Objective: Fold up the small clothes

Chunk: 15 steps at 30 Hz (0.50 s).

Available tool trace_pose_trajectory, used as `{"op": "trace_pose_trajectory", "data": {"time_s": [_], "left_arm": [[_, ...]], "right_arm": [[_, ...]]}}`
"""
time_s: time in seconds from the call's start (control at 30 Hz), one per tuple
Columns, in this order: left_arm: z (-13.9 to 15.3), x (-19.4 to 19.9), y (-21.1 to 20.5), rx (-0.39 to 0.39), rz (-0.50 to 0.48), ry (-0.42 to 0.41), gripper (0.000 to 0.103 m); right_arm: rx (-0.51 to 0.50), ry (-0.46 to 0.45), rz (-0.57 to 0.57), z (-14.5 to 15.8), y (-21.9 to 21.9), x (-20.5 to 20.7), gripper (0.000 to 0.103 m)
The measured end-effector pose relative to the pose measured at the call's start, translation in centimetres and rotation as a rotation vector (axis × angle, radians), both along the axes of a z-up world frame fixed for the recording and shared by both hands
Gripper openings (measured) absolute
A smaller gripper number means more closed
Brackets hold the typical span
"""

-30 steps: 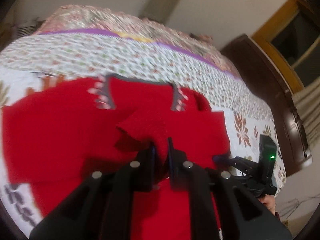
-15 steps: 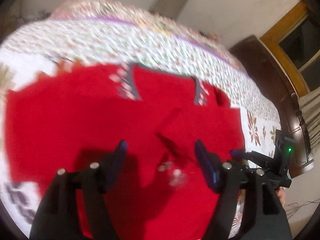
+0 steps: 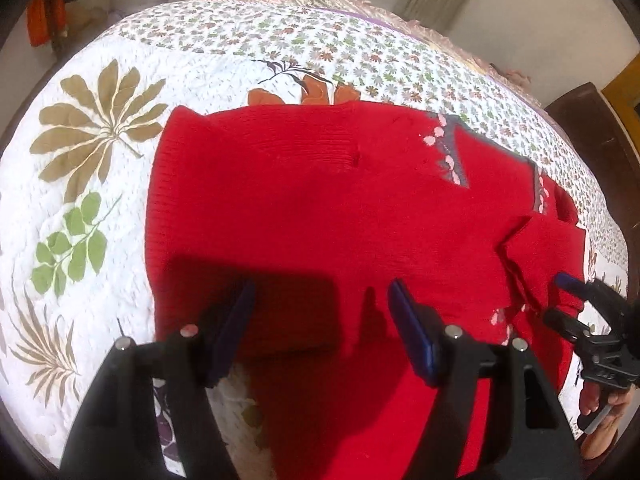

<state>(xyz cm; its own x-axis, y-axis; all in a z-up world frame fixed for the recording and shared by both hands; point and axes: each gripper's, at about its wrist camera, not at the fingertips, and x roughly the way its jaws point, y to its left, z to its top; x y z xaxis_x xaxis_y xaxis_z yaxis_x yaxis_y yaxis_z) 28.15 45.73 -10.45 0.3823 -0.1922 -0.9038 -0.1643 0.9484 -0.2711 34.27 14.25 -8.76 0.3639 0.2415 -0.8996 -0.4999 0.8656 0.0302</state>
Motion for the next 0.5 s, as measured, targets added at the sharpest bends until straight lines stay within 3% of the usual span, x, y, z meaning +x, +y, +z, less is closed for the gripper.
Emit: {"op": "trace_pose_trajectory", "data": {"time_s": [0.03, 0.13, 0.17, 0.23, 0.37, 0.5], "left_arm": [[0.0, 0.1, -0.1, 0.003, -0.005, -0.003, 0.069], [0.0, 0.0, 0.0, -0.004, -0.013, -0.005, 0.069], [-0.1, -0.2, 0.1, -0.008, -0.016, -0.007, 0.069], [-0.3, -0.2, 0.1, -0.015, -0.021, -0.011, 0.069], [-0.3, -0.5, 0.2, -0.024, -0.020, -0.021, 0.069], [1.0, -1.4, 0.8, -0.077, -0.003, -0.043, 0.070]], "right_arm": [[-0.013, 0.000, -0.008, -0.2, 0.0, 0.3, 0.021], [0.052, 0.045, -0.142, -0.4, -3.4, 2.0, 0.017], [0.068, 0.056, -0.191, -0.4, -4.7, 2.3, 0.019], [0.100, 0.067, -0.291, -0.4, -7.8, 2.5, 0.042], [0.254, 0.147, -0.305, -0.5, -12.3, 2.2, 0.047], [0.347, 0.186, -0.270, -0.2, -12.7, 2.4, 0.058]]}}
